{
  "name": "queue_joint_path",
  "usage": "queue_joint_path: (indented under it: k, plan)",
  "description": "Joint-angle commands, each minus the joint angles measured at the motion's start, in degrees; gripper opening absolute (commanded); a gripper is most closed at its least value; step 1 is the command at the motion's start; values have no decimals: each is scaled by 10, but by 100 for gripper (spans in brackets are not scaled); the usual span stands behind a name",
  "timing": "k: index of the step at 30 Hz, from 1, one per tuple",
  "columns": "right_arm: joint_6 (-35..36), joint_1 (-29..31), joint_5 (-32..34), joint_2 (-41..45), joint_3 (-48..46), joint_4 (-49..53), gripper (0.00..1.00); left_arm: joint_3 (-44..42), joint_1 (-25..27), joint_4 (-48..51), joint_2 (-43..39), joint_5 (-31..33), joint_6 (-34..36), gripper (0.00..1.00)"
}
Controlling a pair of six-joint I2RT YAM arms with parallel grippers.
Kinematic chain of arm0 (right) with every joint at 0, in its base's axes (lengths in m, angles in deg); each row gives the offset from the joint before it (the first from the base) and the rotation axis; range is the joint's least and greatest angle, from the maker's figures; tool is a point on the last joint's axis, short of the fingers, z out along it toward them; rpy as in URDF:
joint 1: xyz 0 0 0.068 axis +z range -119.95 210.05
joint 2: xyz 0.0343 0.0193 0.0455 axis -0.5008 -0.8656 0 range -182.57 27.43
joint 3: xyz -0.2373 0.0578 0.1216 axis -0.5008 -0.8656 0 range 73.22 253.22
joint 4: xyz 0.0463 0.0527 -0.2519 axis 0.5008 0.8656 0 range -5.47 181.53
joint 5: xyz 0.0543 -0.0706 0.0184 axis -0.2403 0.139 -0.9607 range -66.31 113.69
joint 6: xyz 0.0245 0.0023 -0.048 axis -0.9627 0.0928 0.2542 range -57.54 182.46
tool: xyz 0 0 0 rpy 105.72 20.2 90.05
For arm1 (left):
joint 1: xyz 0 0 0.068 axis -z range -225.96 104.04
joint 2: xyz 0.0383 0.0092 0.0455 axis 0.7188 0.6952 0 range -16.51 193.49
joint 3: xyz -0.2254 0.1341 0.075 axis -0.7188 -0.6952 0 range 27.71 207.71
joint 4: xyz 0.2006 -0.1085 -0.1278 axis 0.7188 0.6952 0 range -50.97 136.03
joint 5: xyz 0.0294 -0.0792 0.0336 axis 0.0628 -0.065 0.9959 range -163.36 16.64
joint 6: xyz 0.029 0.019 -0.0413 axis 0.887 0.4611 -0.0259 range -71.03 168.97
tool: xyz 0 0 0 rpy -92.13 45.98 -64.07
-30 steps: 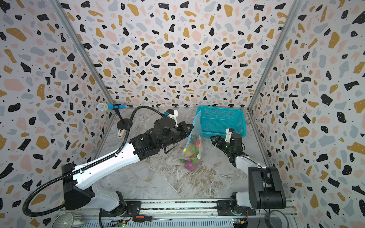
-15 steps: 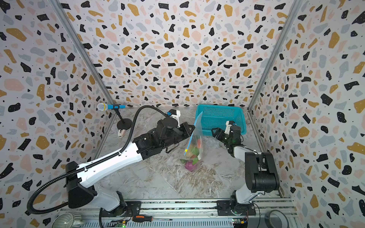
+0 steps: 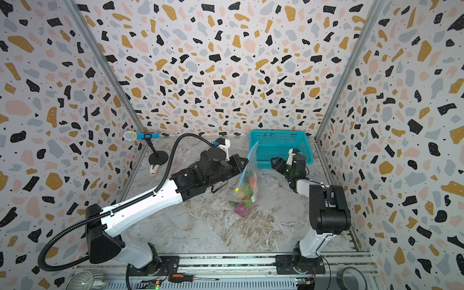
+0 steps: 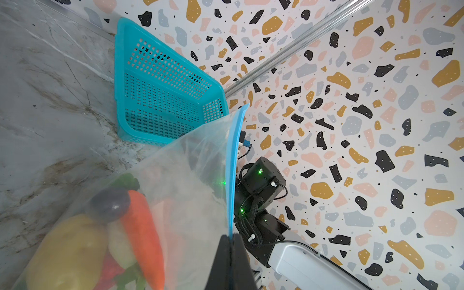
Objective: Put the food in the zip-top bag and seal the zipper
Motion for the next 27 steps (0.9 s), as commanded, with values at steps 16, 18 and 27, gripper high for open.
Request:
queue_joint_path:
  k: [16,18,27]
  plan:
    - [30,-5,16,-52,63,-13,81,6,-14,-59,7,-26,6,0]
    - [31,-5,18,-57,70,-13,81,6,-14,-59,7,-27,6,0]
    - [31,-5,16,-84,104,-9,81,3,-17,-62,10,-30,5,0]
